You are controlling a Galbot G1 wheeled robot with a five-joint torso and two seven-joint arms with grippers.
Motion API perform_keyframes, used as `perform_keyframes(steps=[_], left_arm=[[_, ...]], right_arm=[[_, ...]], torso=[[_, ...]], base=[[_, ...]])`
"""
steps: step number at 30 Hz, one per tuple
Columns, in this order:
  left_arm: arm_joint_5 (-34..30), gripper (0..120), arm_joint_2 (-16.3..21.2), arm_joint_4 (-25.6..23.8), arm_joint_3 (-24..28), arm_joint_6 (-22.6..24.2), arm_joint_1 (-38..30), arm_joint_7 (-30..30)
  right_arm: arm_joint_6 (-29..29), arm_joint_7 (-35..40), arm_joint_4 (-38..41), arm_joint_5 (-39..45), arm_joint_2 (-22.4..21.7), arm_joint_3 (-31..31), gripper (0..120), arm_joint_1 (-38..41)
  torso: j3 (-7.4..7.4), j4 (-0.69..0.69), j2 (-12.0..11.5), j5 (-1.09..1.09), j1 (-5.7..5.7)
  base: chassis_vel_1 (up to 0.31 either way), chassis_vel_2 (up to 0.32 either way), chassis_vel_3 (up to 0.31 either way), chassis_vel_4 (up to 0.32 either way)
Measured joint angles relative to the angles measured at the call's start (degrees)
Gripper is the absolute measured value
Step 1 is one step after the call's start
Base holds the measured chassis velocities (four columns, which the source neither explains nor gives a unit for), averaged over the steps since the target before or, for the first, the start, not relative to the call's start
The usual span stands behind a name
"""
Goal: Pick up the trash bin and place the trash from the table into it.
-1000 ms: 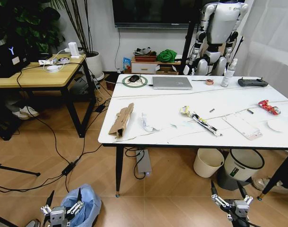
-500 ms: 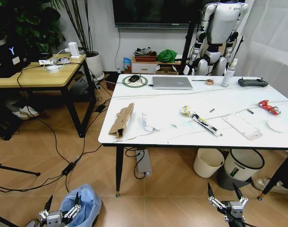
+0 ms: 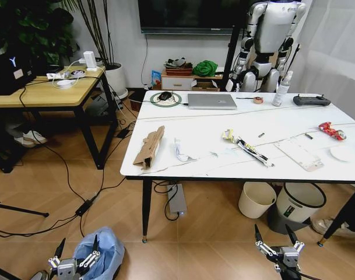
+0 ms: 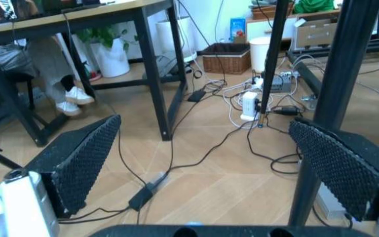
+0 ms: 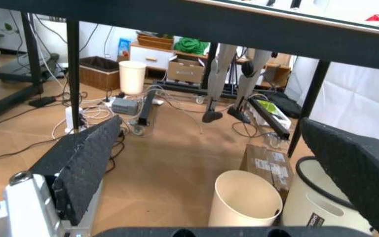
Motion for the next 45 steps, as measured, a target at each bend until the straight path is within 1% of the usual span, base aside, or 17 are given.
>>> perform_keyframes(steps=[4, 7, 9, 11, 15, 25, 27, 32, 40, 45], left_arm=[[0.4, 100, -0.2, -0.1, 0.0, 0.0, 0.1, 0.1], [0.9, 100, -0.5, -0.2, 0.1, 0.0, 0.1, 0.2], [0.9, 100, -0.6, -0.2, 0.1, 0.0, 0.1, 0.2], [1.0, 100, -0.7, -0.3, 0.1, 0.0, 0.2, 0.4], [1.1, 100, -0.8, -0.3, 0.1, -0.1, 0.3, 0.5], [1.2, 100, -1.0, -0.3, 0.1, -0.4, 0.3, 0.6], [1.2, 100, -1.0, -0.3, 0.1, -0.4, 0.3, 0.6], [1.1, 100, -1.0, -0.2, 0.3, -0.4, 0.3, 0.6], [1.1, 100, -1.0, 0.1, 0.3, -0.4, 0.3, 0.6], [1.1, 100, -0.9, 0.1, 0.3, -0.5, 0.3, 0.6]], right_arm=[[0.0, 0.0, -0.1, 0.2, 0.0, 0.0, 100, 0.0], [0.0, 0.0, -0.2, 0.3, 0.0, 0.1, 100, 0.1], [0.0, 0.1, -0.2, 0.3, 0.0, 0.1, 100, 0.1], [0.0, 0.1, -0.3, 0.4, 0.0, 0.0, 100, 0.1], [0.0, 0.1, -0.3, 0.4, 0.0, 0.0, 100, 0.2], [-0.1, 0.1, -0.3, 0.4, 0.0, -0.1, 100, 0.3], [-0.1, 0.1, -0.3, 0.4, 0.0, -0.1, 100, 0.3], [-0.1, 0.1, -0.3, 0.4, 0.0, -0.1, 100, 0.3], [-0.1, 0.1, -0.3, 0.4, 0.0, 0.0, 100, 0.3], [-0.1, 0.1, -0.3, 0.4, 0.0, 0.0, 100, 0.3]], torso=[[-0.07, 0.0, -0.2, 0.0, -0.16], [-0.54, 0.0, -1.1, 0.0, -0.58], [-0.59, 0.0, -1.2, 0.0, -0.62], [-1.19, 0.0, -2.3, 0.0, -1.1], [-1.71, 0.0, -3.2, 0.0, -1.51], [-3.49, 0.0, -6.4, 0.0, -2.94], [-3.53, 0.0, -6.5, 0.0, -2.96], [-4.62, 0.0, -8.3, 0.0, -3.73], [-5.68, 0.0, -10.1, 0.0, -4.46], [-6.62, 0.0, -11.7, 0.0, -5.12]], base=[[0.0, 0.0, 0.0, 0.0], [0.0, 0.0, 0.0, 0.0], [0.0, 0.0, 0.0, 0.0], [0.0, 0.0, 0.0, 0.0], [0.0, 0.0, 0.0, 0.0], [0.0, 0.0, 0.0, 0.0], [0.0, 0.0, 0.0, 0.0], [0.0, 0.0, 0.0, 0.0], [0.0, 0.0, 0.0, 0.0], [0.0, 0.0, 0.0, 0.0]])
